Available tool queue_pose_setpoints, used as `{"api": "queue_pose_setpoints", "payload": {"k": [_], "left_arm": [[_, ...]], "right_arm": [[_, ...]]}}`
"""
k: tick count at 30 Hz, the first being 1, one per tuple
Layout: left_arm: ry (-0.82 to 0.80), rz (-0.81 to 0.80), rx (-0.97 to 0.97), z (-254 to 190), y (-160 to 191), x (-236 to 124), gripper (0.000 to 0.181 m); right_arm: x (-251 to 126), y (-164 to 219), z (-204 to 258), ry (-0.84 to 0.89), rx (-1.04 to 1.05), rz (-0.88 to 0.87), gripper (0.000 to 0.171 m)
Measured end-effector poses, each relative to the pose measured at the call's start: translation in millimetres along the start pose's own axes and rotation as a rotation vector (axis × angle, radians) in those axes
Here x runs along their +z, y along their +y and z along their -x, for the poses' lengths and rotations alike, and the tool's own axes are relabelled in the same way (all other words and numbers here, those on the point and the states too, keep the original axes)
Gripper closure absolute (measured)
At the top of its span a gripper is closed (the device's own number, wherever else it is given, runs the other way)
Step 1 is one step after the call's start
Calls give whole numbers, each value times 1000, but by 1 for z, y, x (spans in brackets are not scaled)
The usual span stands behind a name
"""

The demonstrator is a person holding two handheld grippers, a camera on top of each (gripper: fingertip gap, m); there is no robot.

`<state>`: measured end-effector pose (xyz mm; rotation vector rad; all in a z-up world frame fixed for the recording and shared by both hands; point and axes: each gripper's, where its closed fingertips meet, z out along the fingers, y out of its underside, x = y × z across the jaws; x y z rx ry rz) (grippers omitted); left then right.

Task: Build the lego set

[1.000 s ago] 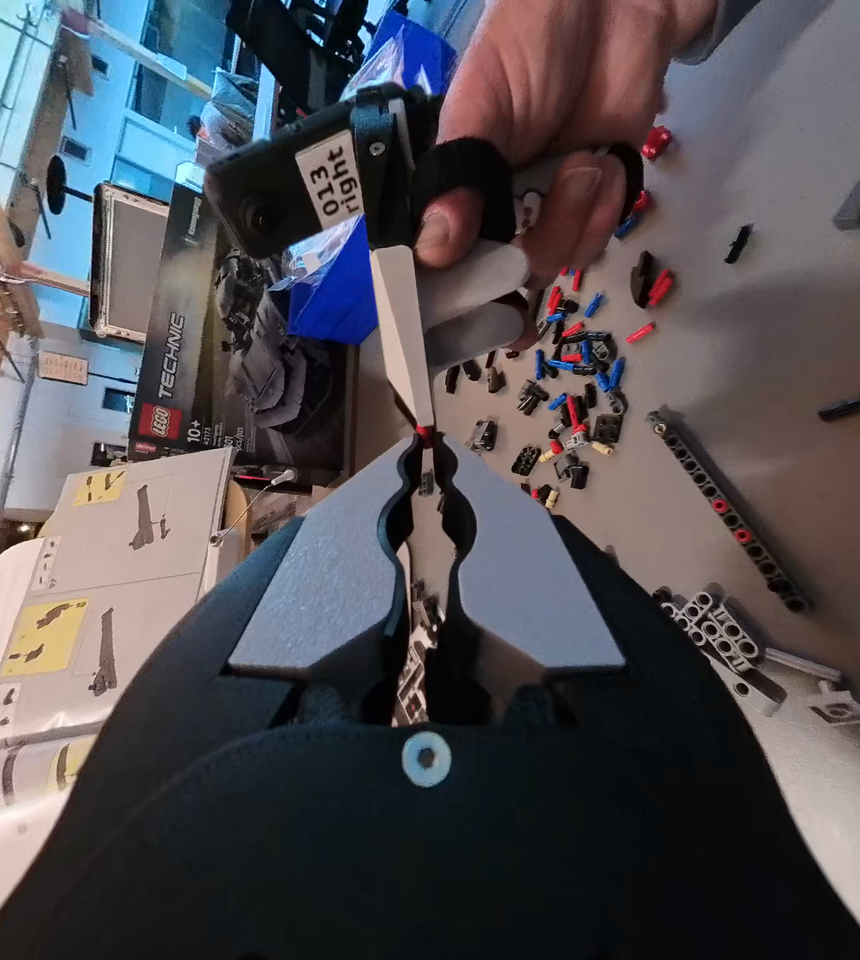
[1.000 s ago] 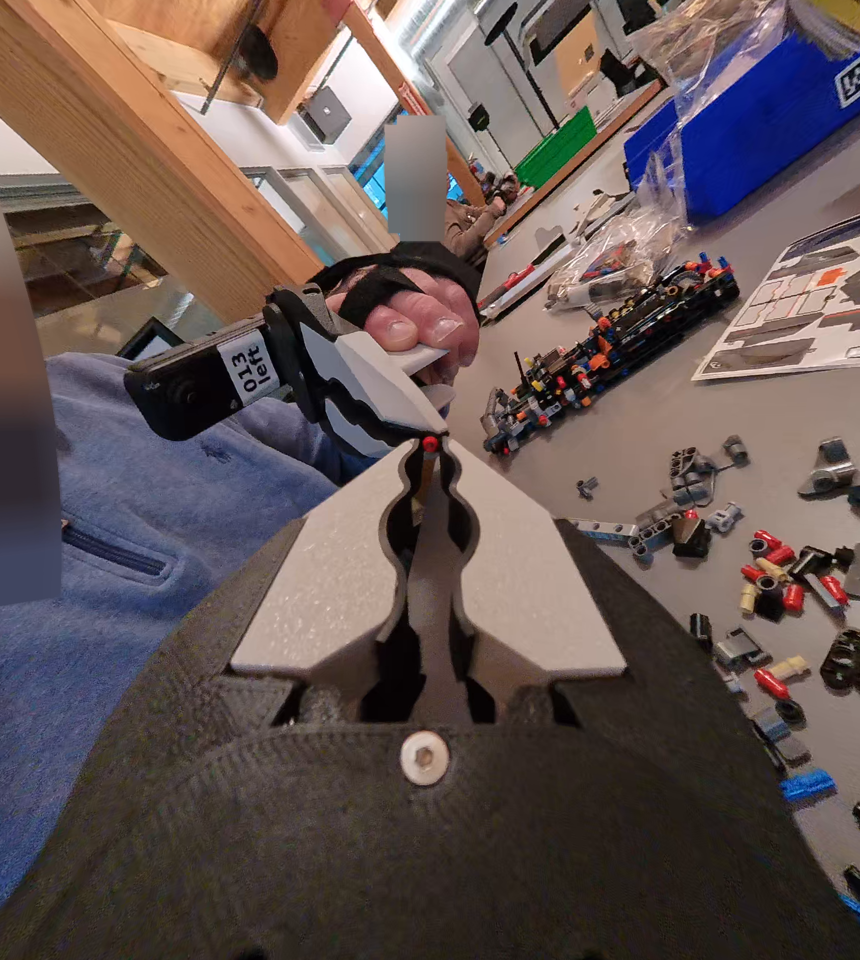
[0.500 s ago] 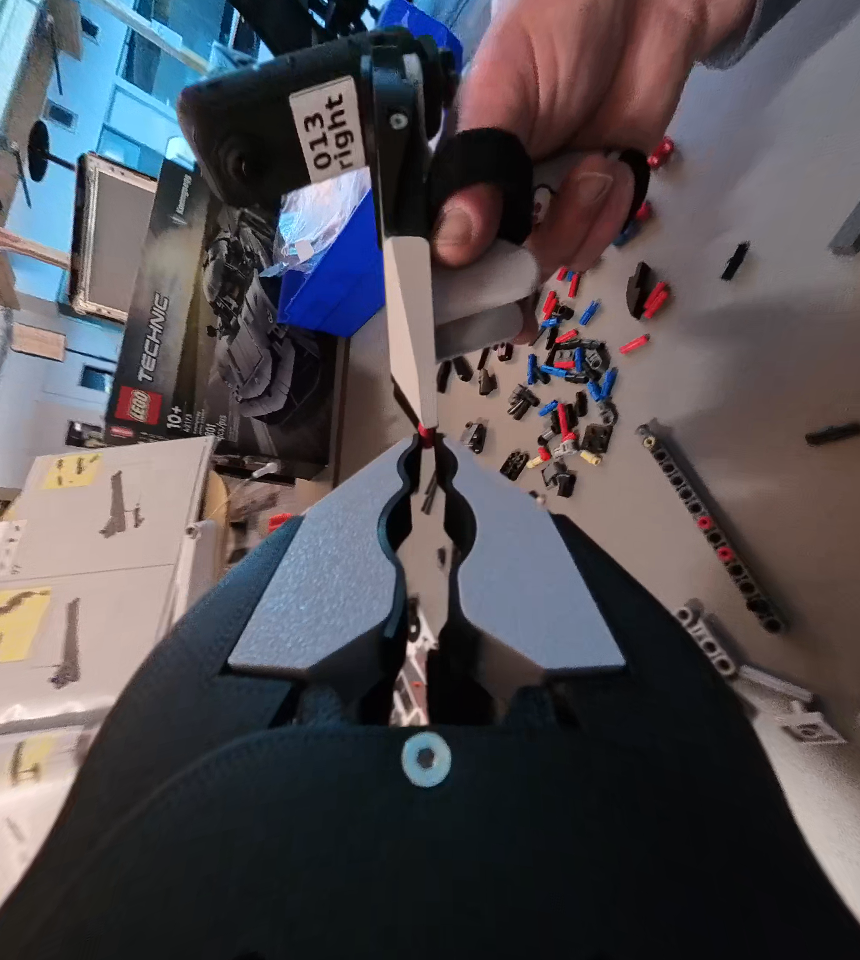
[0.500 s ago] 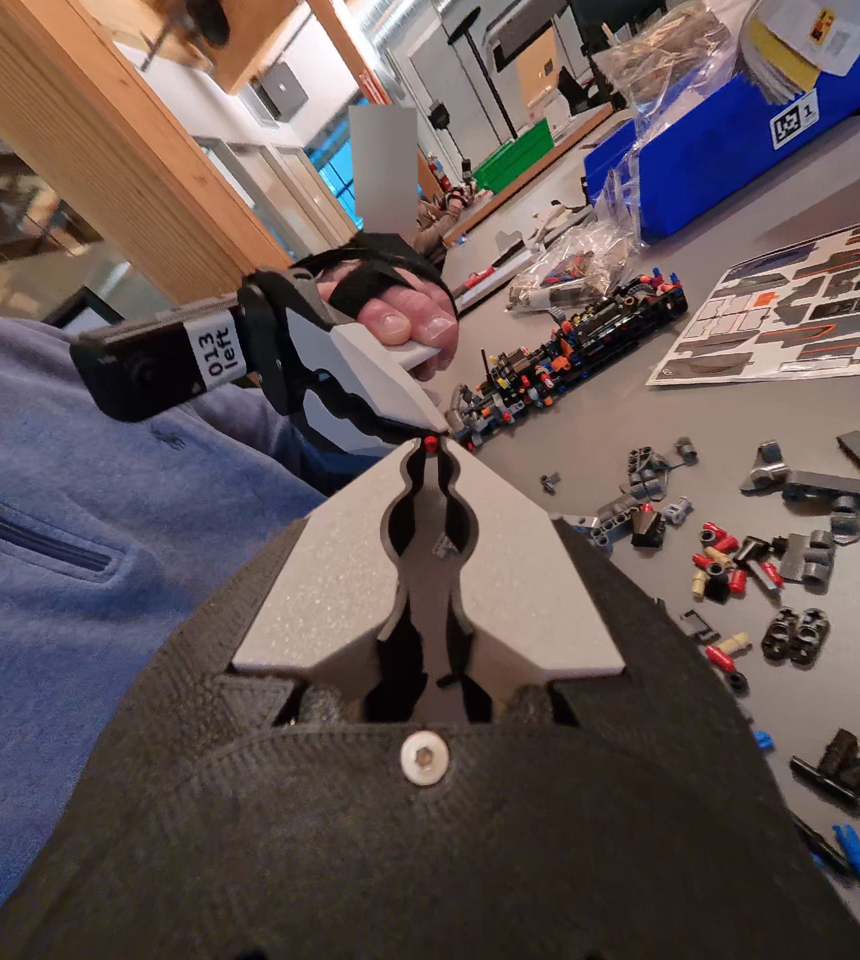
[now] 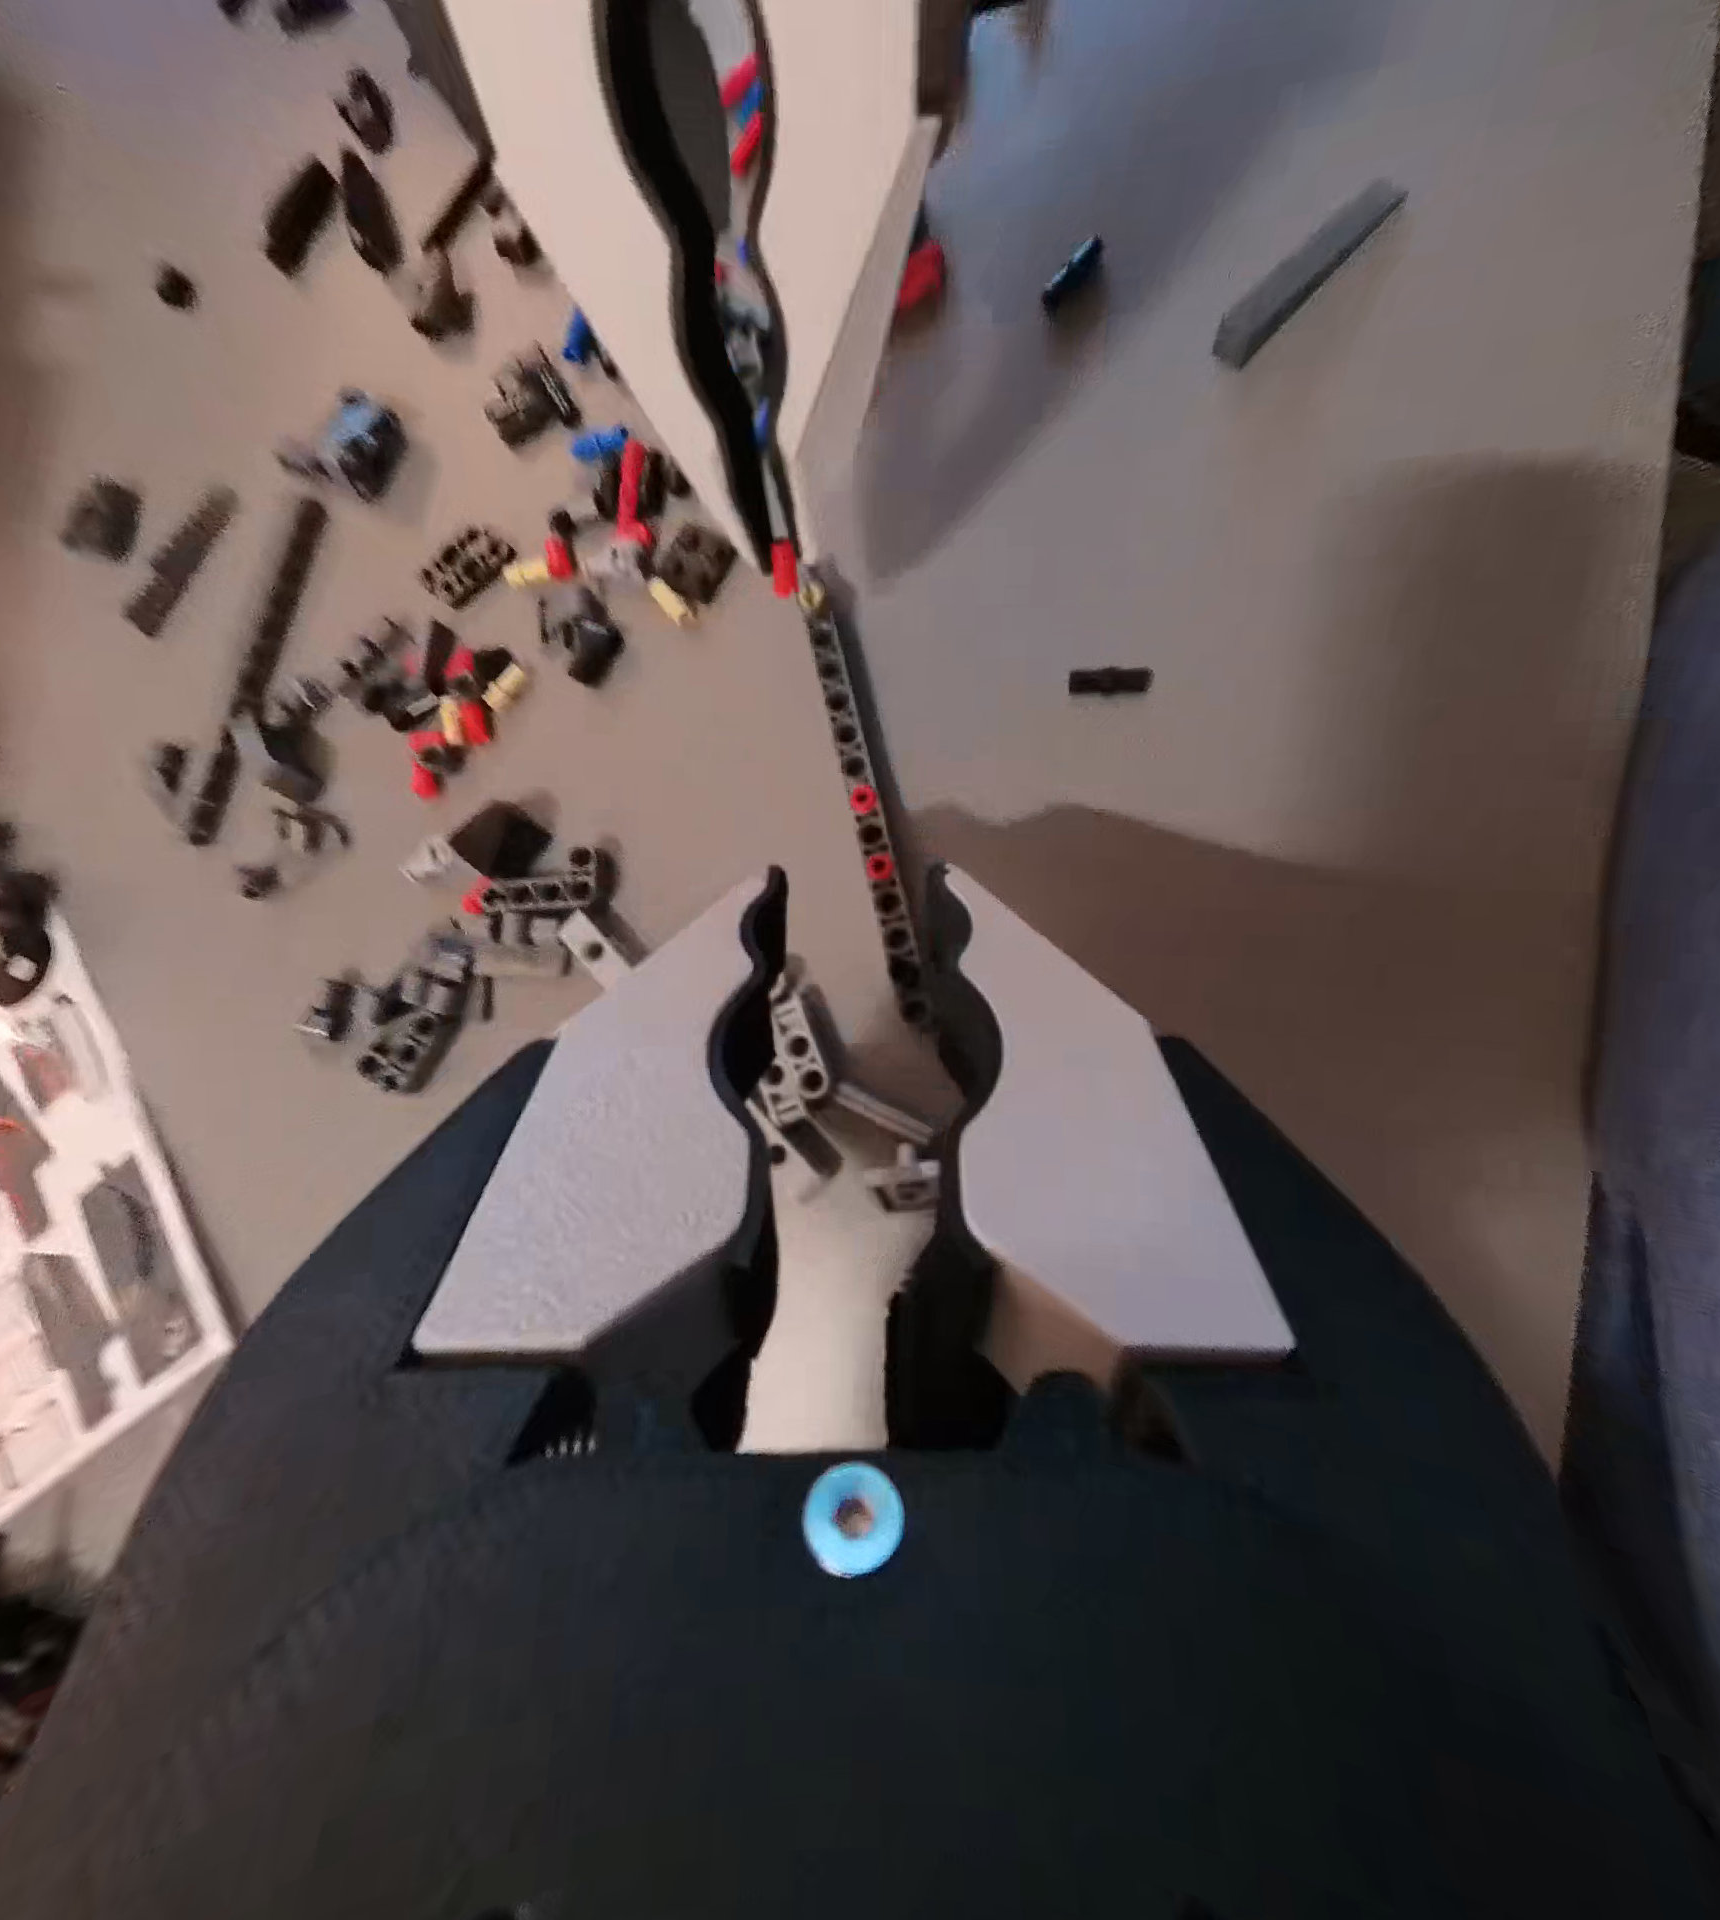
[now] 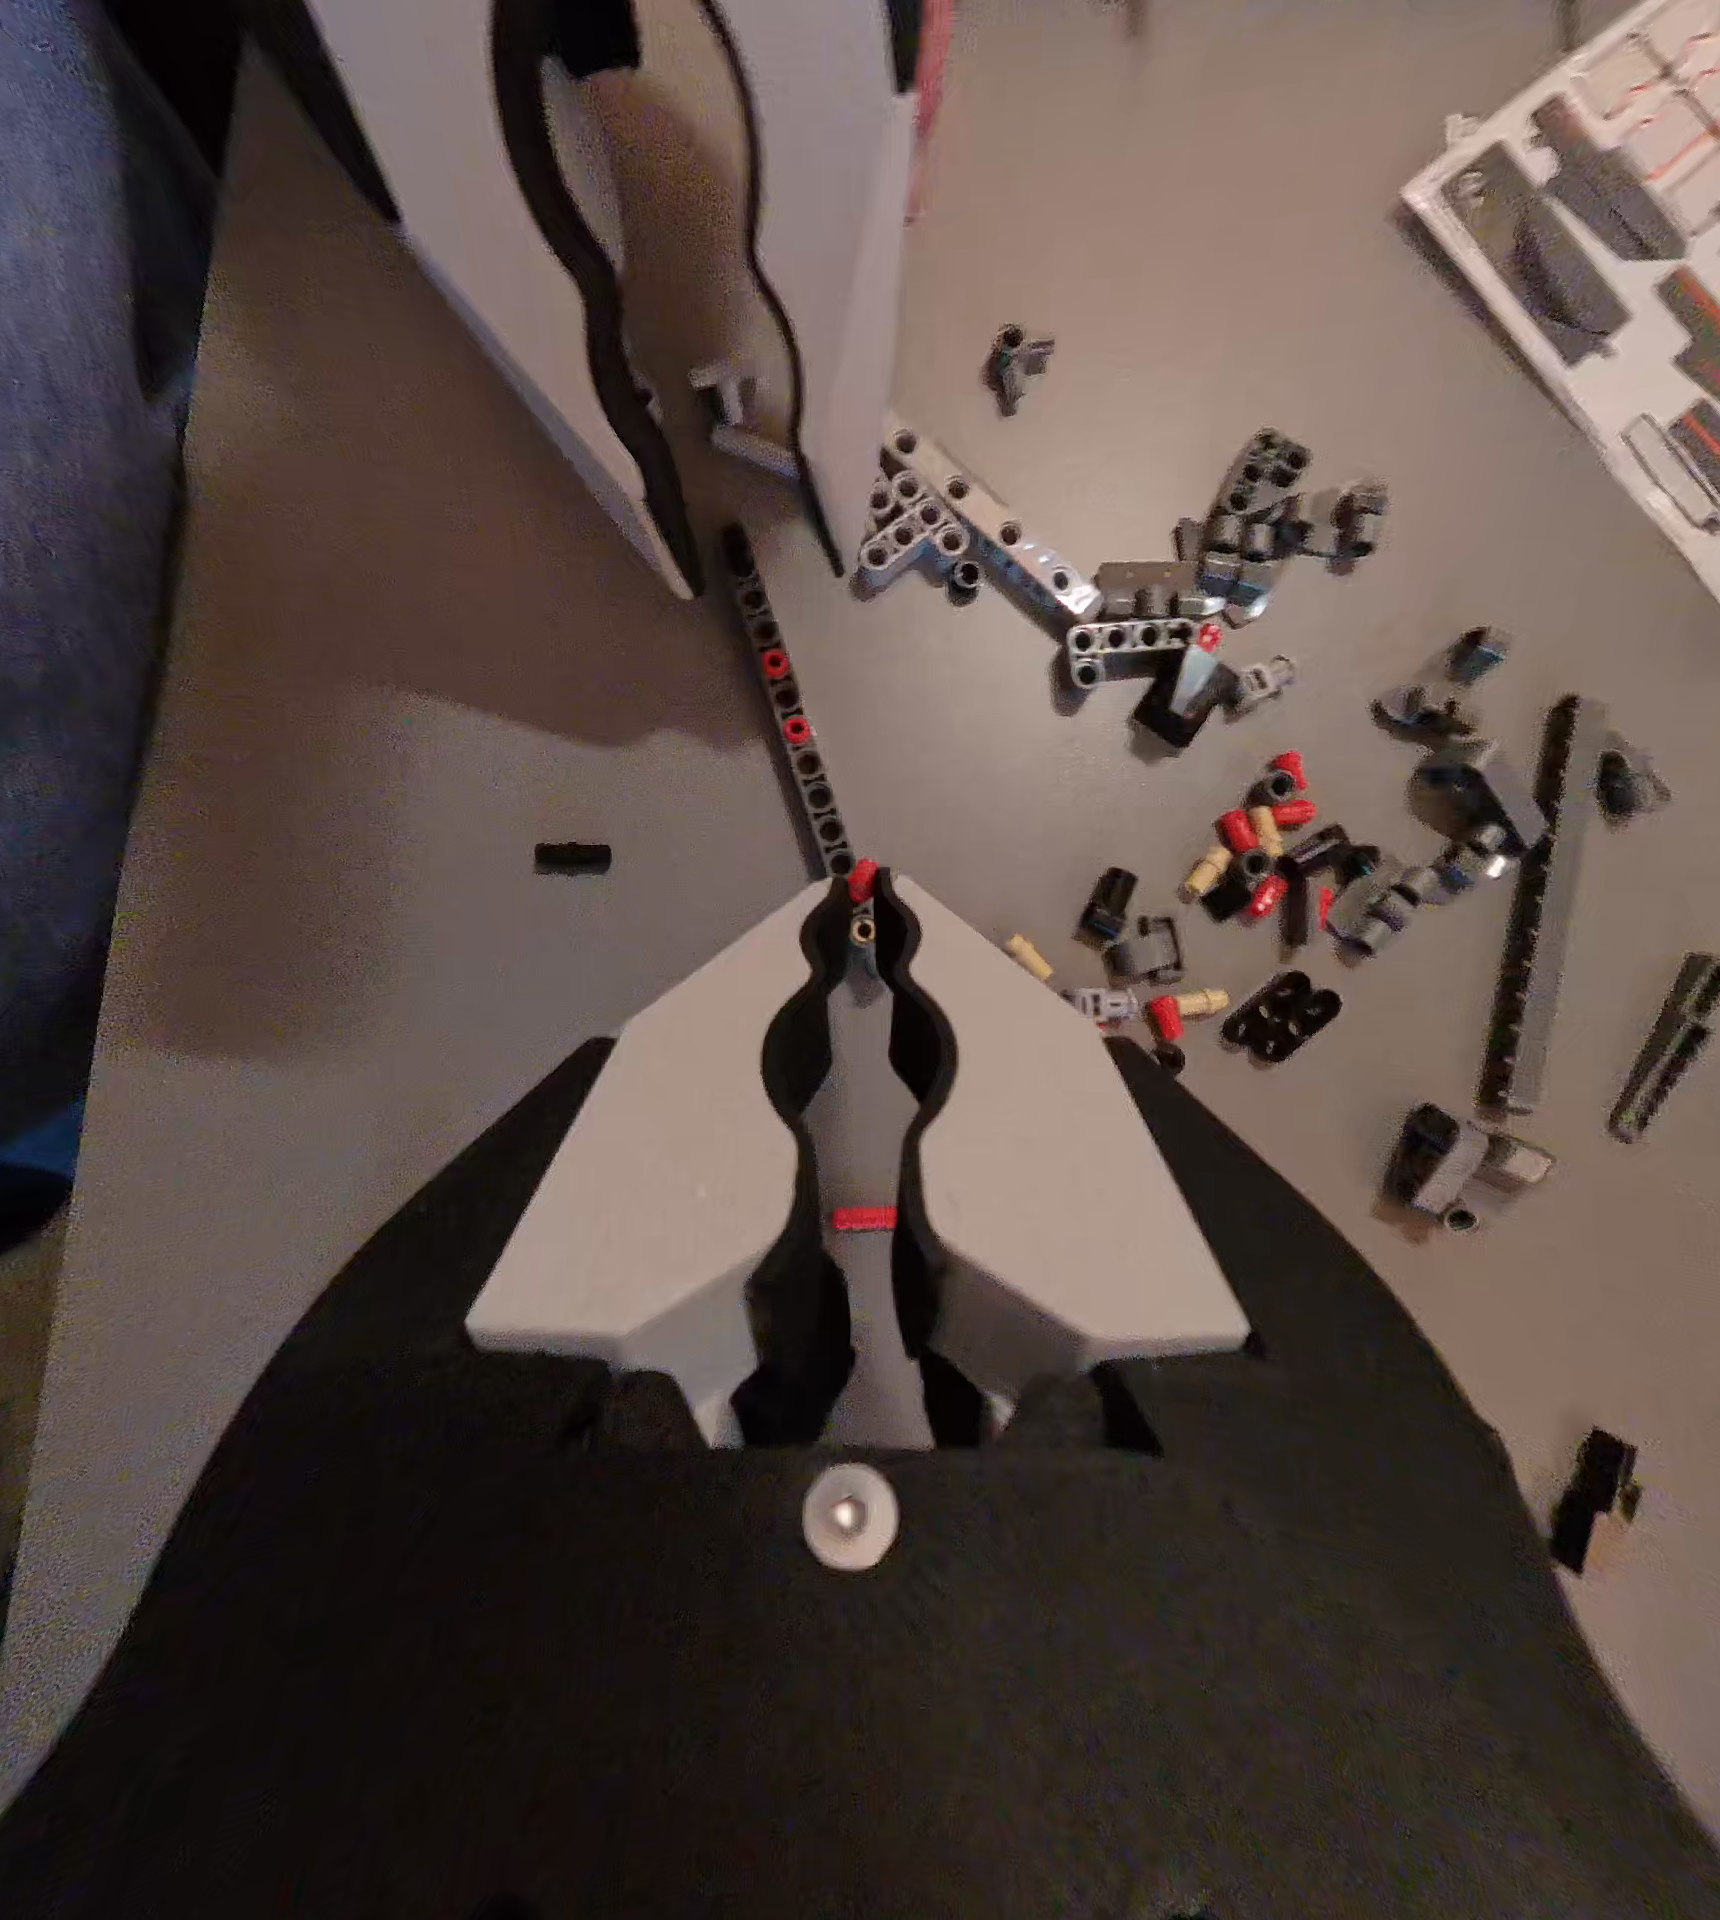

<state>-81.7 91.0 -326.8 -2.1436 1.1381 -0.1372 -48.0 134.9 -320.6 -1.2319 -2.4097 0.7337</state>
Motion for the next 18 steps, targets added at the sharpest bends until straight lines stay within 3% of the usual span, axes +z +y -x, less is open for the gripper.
{"api": "queue_pose_setpoints", "payload": {"k": [7, 12, 18], "left_arm": [[16, 42, -15, -6, 19, 15, 161], [27, 28, -13, -7, 21, 17, 175], [36, 18, -8, -6, 20, 18, 175]], "right_arm": [[14, 10, 1, -3, -103, 175, 169], [17, 17, 2, -19, -137, 277, 169], [17, 17, 3, -57, -177, 365, 169]]}}
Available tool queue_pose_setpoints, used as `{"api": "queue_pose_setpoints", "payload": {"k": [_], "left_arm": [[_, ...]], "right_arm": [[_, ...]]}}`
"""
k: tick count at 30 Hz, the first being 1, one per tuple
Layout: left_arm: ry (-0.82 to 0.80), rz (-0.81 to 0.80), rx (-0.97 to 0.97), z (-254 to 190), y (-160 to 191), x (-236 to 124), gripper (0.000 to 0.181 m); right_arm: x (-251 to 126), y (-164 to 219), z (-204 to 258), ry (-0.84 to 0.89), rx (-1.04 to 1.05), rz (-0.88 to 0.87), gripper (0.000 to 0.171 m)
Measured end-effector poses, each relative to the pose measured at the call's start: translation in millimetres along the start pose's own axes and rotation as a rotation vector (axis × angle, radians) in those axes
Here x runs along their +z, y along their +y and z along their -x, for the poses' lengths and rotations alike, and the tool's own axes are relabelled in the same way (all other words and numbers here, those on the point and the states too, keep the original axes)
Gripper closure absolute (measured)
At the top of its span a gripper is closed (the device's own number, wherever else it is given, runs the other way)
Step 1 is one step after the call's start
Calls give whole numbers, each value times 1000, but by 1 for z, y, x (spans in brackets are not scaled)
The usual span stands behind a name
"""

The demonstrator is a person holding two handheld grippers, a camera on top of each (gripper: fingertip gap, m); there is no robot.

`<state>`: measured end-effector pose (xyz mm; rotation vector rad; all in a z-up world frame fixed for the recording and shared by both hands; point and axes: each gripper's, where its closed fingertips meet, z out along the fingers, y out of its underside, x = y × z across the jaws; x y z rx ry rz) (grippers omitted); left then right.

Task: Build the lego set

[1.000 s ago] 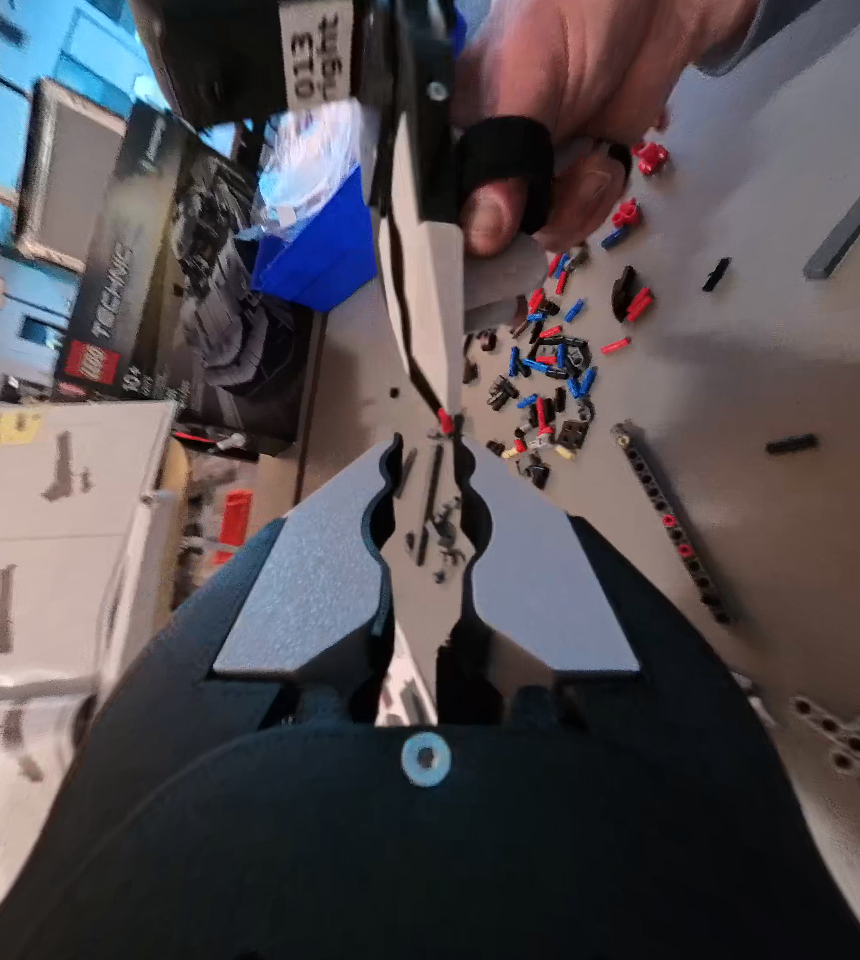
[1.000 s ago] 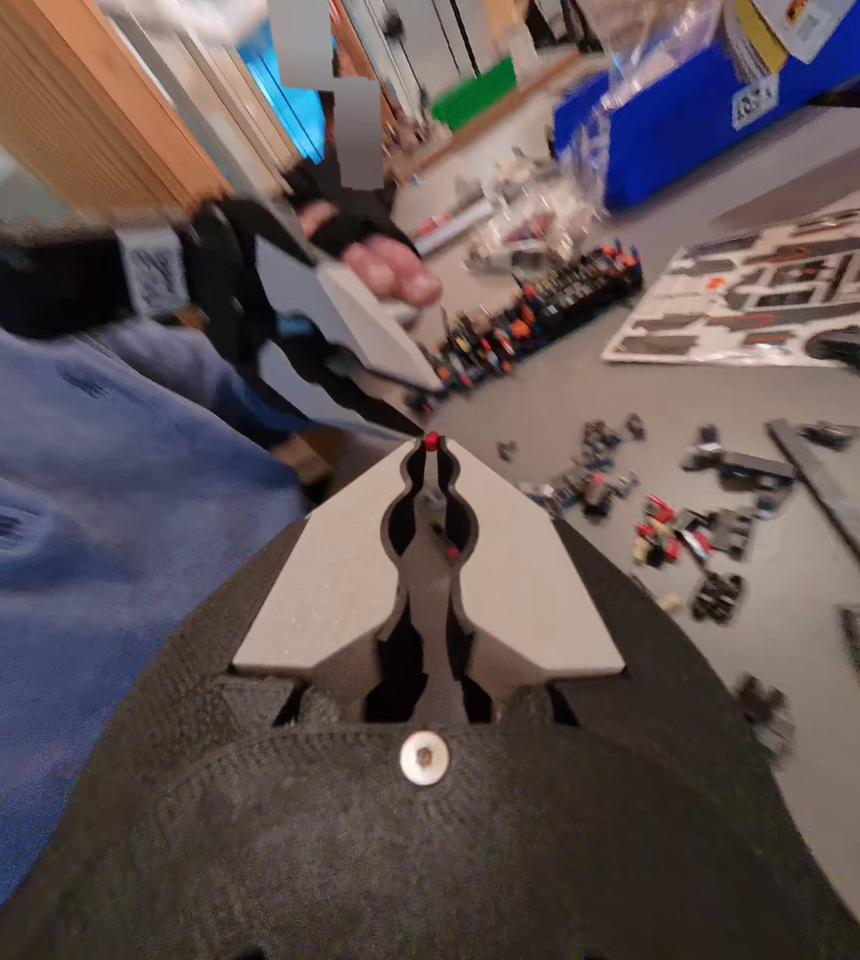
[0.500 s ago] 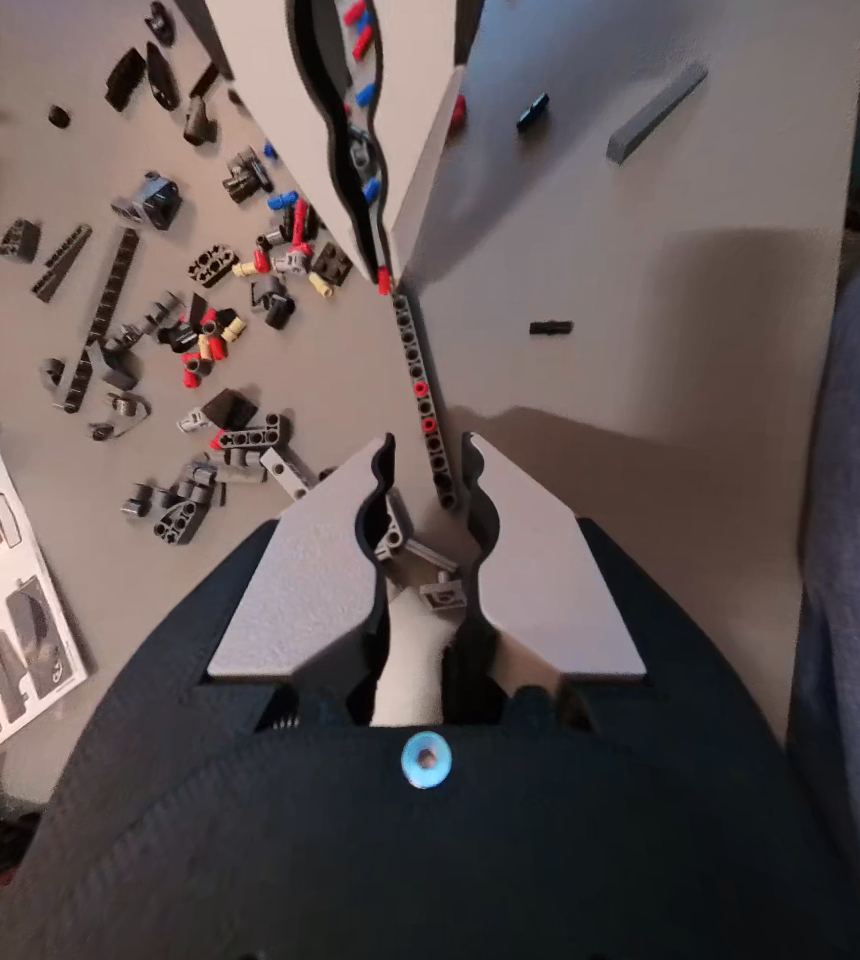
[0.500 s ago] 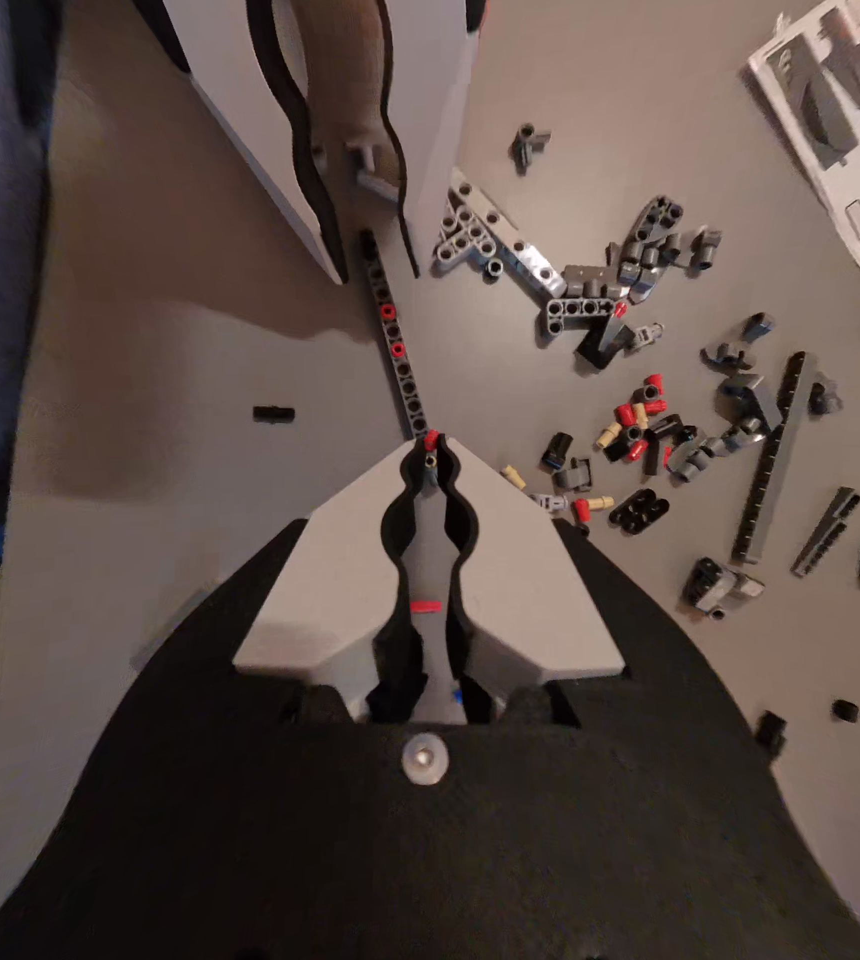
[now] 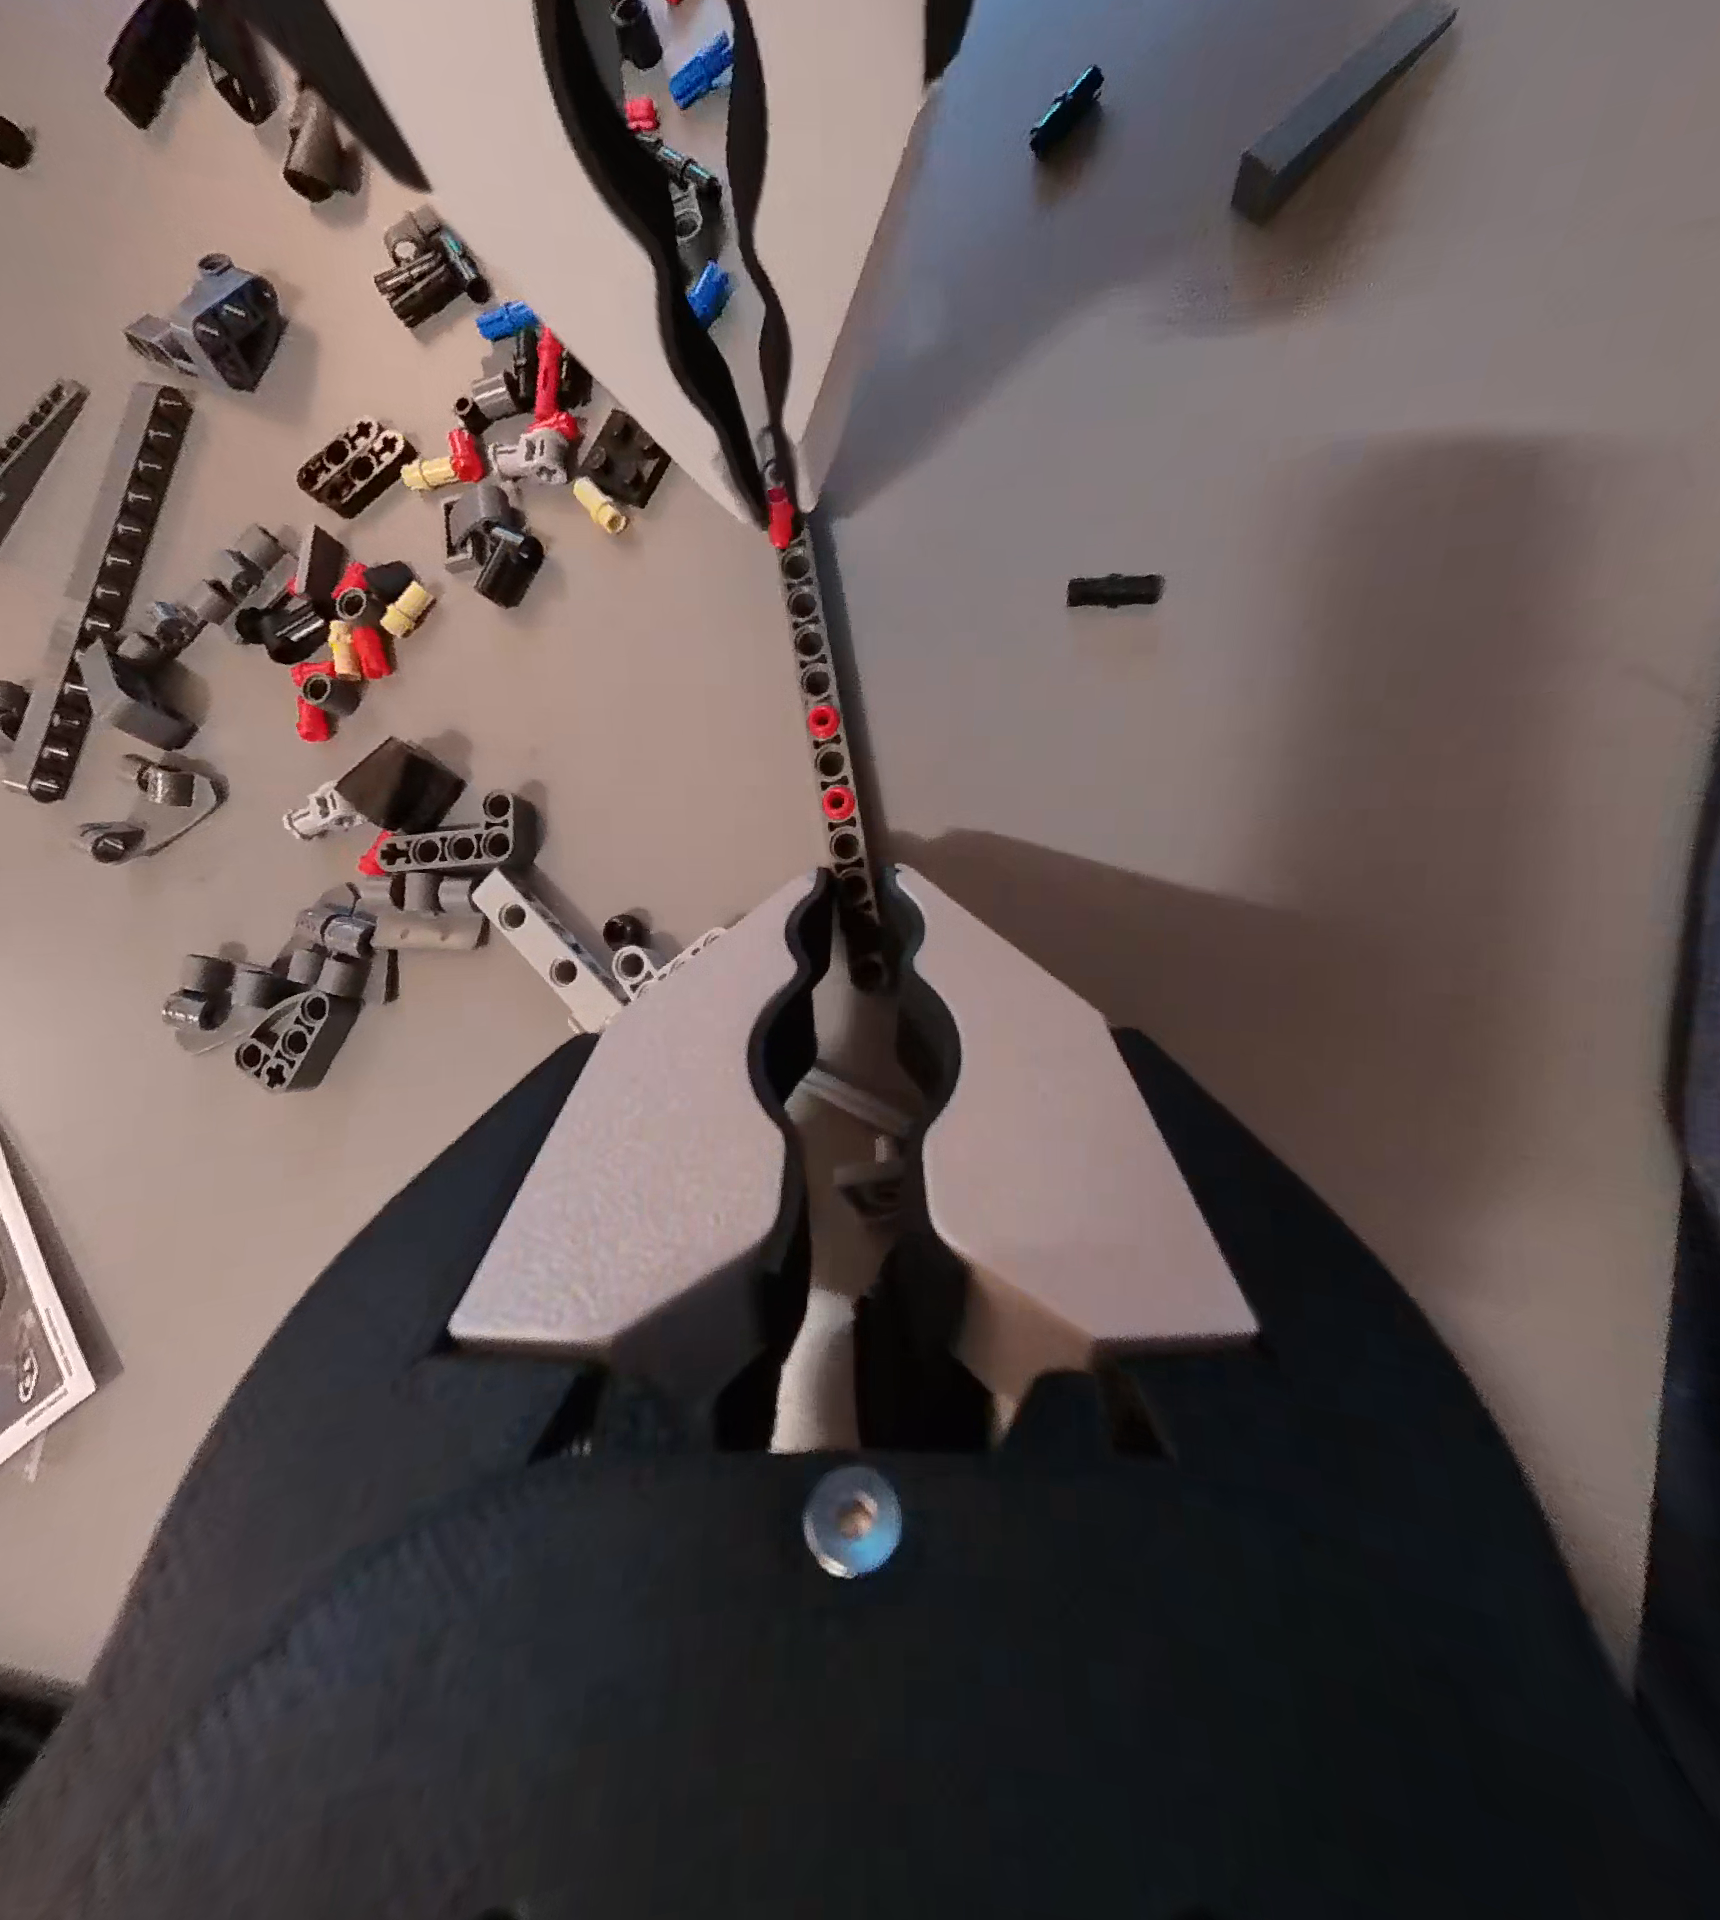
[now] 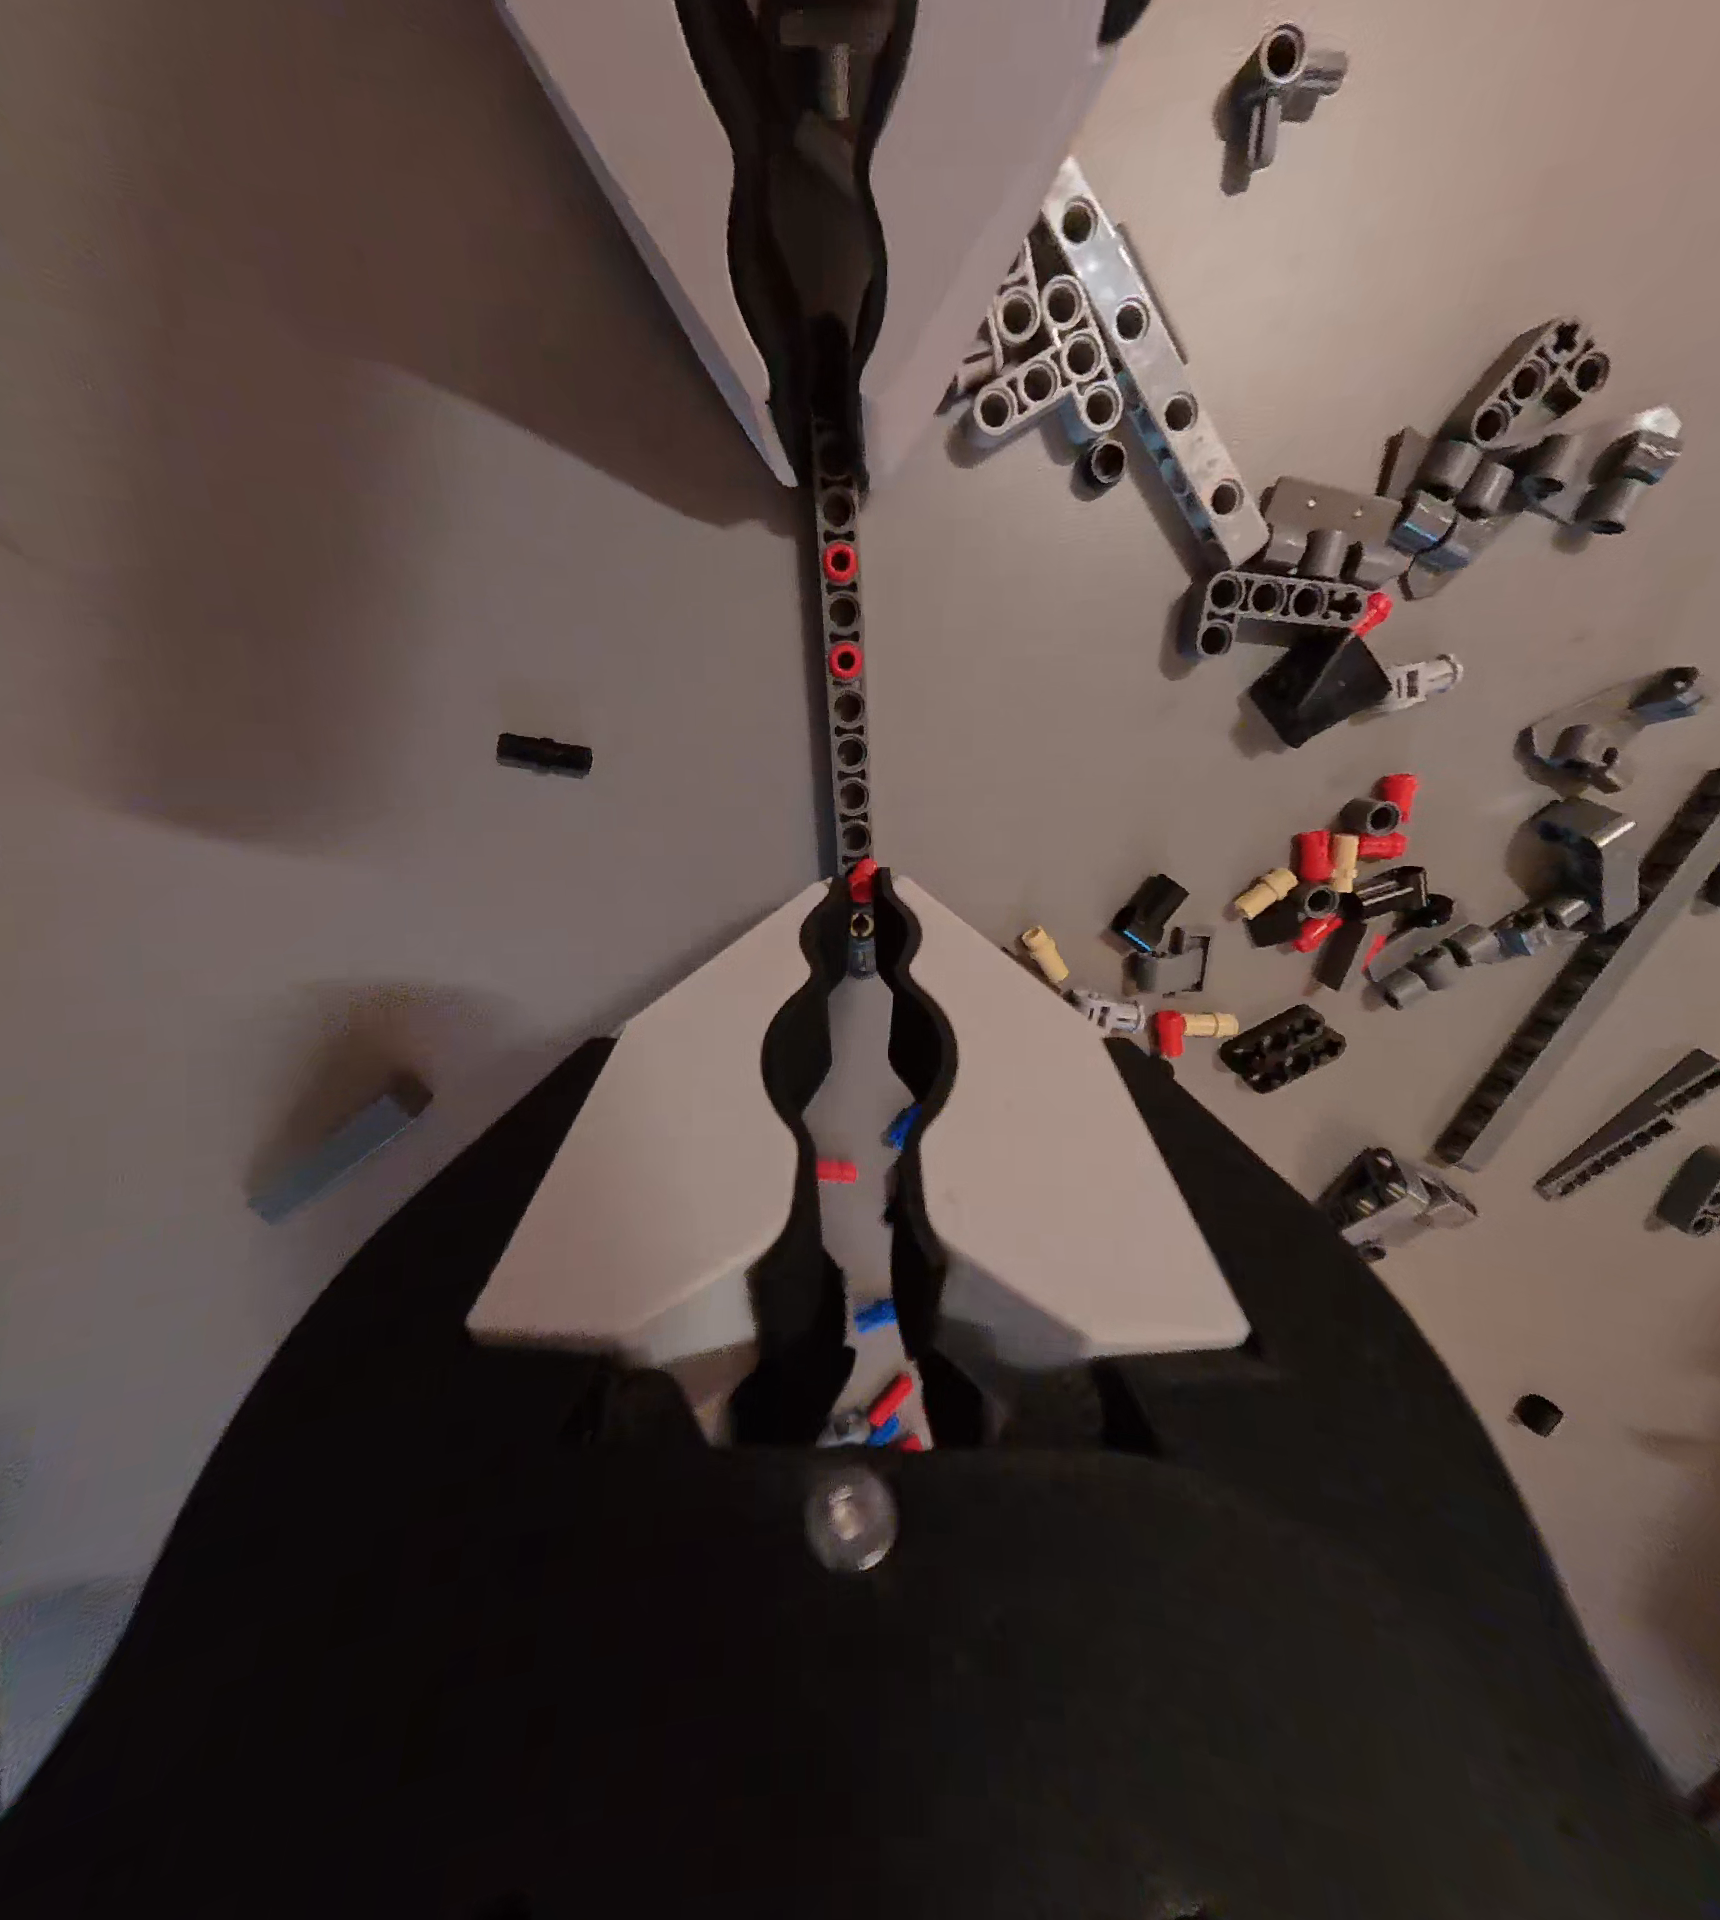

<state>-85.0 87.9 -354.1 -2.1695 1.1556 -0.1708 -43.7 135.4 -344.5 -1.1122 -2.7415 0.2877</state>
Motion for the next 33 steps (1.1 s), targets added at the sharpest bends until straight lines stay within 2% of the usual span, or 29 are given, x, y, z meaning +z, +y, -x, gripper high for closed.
{"api": "queue_pose_setpoints", "payload": {"k": [12, 22, 33], "left_arm": [[1, 0, 0, 2, 0, 0, 176], [23, -14, -16, 3, -1, 0, 176], [28, -18, -20, 2, -1, 1, 177]], "right_arm": [[-2, 2, 5, -70, -43, 96, 169], [-3, -15, 5, -108, 31, -42, 170], [3, -21, 7, -116, 37, -60, 170]]}}
